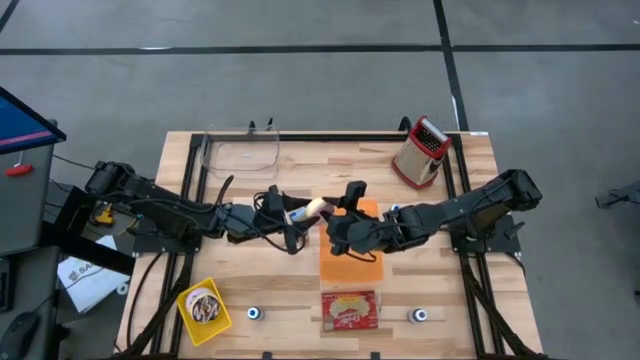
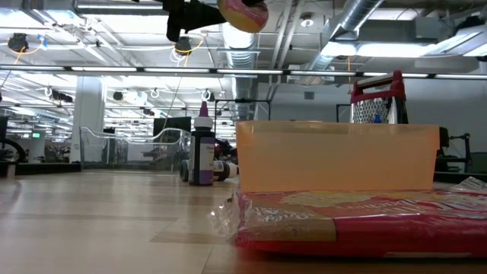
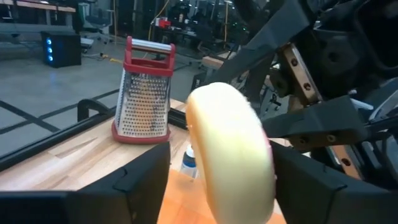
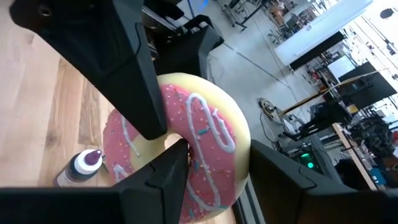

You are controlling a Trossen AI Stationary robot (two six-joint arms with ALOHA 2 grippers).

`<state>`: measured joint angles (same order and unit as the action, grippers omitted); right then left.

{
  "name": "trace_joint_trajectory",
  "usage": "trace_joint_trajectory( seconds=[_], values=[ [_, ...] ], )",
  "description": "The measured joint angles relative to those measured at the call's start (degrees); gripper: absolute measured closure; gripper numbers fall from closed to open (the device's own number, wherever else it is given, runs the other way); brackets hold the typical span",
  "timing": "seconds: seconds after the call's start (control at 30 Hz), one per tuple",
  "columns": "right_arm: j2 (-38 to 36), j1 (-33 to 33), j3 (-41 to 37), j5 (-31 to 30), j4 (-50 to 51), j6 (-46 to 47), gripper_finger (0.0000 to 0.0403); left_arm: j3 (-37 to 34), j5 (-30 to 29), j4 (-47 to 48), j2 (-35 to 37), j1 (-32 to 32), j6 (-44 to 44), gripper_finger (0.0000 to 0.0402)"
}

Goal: Pick & Place Food Item
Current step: Put the pink donut into the yellow basket

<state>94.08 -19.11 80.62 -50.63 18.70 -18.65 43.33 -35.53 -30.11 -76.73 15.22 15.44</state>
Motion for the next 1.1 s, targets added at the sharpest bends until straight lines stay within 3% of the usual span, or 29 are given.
trace_joint_trajectory(
  seconds=[0.47,0.8,0.93,1.1],
  values=[
    [0.0,-0.8,0.0,-0.3,0.2,-2.0,0.0246,0.0,0.0,0.5,0.0,0.0,-0.1,0.0289],
    [-0.2,-3.2,0.0,-4.5,1.0,-2.8,0.0246,0.0,-1.0,1.2,0.8,0.0,-1.6,0.0345],
    [-2.1,-5.1,-0.1,-5.4,3.3,-0.5,0.0246,0.1,-1.0,6.0,3.6,0.0,-1.5,0.0350],
    [-6.6,-7.6,0.0,-5.0,11.0,9.7,0.0240,0.0,0.2,20.1,11.1,1.1,2.8,0.0350]
  ],
)
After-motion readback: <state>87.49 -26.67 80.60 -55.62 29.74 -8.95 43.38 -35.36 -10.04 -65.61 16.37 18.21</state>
